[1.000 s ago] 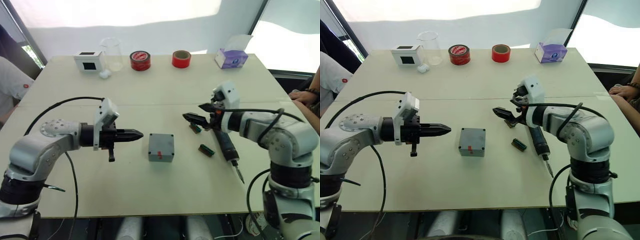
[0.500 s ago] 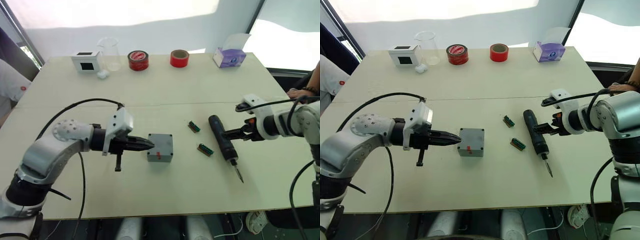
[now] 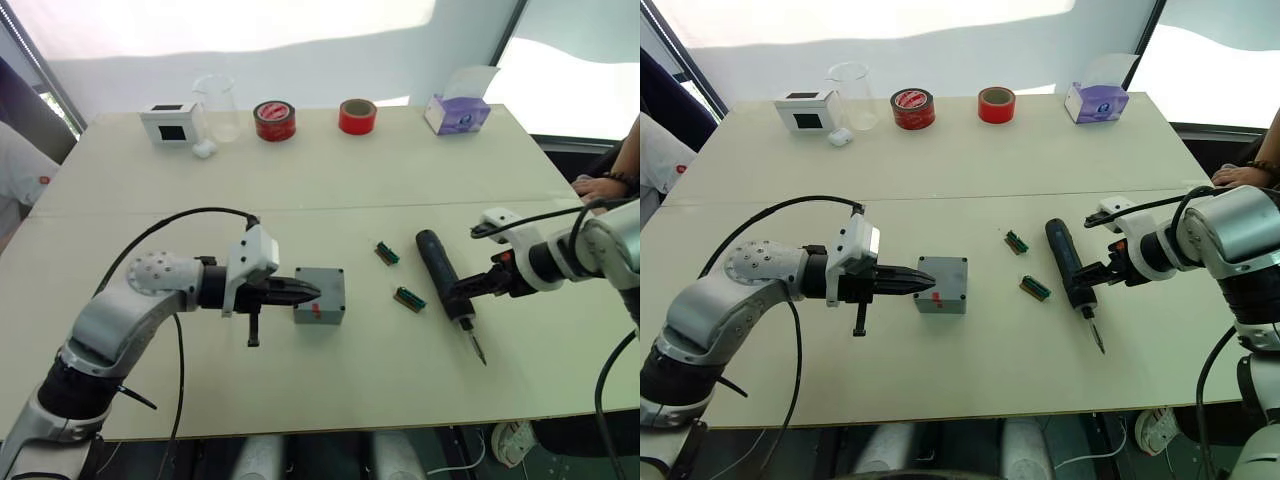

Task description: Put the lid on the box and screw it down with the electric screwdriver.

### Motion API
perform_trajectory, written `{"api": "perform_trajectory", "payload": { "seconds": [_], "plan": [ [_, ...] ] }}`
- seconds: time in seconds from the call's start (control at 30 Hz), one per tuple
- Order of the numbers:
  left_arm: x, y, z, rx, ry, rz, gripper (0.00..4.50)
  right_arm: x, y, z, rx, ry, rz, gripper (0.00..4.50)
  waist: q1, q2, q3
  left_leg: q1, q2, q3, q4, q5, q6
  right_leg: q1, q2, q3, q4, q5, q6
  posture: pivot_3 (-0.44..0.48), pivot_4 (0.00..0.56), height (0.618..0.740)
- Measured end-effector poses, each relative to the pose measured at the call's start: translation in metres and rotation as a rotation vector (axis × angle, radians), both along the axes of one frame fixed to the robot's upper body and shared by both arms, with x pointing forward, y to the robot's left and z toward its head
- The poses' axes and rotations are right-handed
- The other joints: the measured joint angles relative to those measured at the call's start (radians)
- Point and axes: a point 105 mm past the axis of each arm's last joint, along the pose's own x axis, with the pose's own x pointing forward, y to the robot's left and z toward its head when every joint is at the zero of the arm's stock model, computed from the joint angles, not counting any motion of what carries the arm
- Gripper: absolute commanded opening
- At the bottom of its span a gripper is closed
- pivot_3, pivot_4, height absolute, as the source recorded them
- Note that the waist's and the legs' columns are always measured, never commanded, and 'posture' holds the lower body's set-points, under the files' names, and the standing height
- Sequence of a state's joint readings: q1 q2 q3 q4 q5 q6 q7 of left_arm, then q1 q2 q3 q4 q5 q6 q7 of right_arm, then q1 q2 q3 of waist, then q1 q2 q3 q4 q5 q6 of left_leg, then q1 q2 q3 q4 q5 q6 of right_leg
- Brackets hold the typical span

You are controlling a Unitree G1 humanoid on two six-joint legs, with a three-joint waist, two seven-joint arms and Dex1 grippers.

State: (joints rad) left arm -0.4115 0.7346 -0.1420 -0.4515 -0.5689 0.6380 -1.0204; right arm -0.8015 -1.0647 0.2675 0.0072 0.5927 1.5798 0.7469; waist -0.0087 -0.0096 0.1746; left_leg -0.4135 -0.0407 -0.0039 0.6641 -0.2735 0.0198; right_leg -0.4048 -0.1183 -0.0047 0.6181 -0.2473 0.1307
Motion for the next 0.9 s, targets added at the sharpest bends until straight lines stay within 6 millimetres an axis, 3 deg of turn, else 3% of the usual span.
{"api": "perform_trajectory", "payload": {
  "seconds": [0.3,0.47,0.57,0.77,0.9],
  "plan": [
    [0.001,-0.001,-0.005,-0.007,0.006,0.029,0.00,0.002,0.015,-0.010,0.013,0.032,0.028,4.45,0.000,0.000,0.000,-0.001,0.000,0.000,0.000,0.000,0.000,-0.001,0.000,0.000,0.000,0.000,0.000,0.000,0.150,0.740],
    [0.002,-0.004,-0.003,-0.015,0.000,0.026,0.00,0.002,0.009,-0.023,-0.028,0.067,0.013,4.45,-0.001,0.000,0.000,-0.001,0.000,0.000,0.000,0.000,0.000,-0.001,0.000,0.000,0.000,0.000,0.000,0.000,0.150,0.740],
    [0.002,-0.005,-0.002,-0.018,-0.001,0.021,0.00,0.001,0.008,-0.025,-0.044,0.074,0.022,3.70,-0.002,0.000,0.000,-0.001,0.000,0.000,0.000,0.000,0.000,-0.001,0.000,0.000,0.000,0.000,0.000,0.000,0.150,0.740],
    [0.003,-0.011,-0.004,-0.037,0.001,0.023,0.00,0.003,0.003,-0.028,-0.093,0.079,0.014,1.75,-0.001,-0.001,-0.001,-0.001,0.000,-0.001,0.001,0.000,0.000,0.000,0.000,0.000,0.000,0.000,0.000,0.000,0.150,0.740],
    [0.003,-0.013,-0.005,-0.036,0.002,0.024,0.00,0.005,0.001,-0.029,-0.093,0.097,0.011,1.75,-0.001,-0.003,-0.002,0.000,0.000,-0.001,0.001,0.000,0.000,0.000,0.001,0.000,0.000,0.000,0.000,0.000,0.150,0.740]
  ]
}}
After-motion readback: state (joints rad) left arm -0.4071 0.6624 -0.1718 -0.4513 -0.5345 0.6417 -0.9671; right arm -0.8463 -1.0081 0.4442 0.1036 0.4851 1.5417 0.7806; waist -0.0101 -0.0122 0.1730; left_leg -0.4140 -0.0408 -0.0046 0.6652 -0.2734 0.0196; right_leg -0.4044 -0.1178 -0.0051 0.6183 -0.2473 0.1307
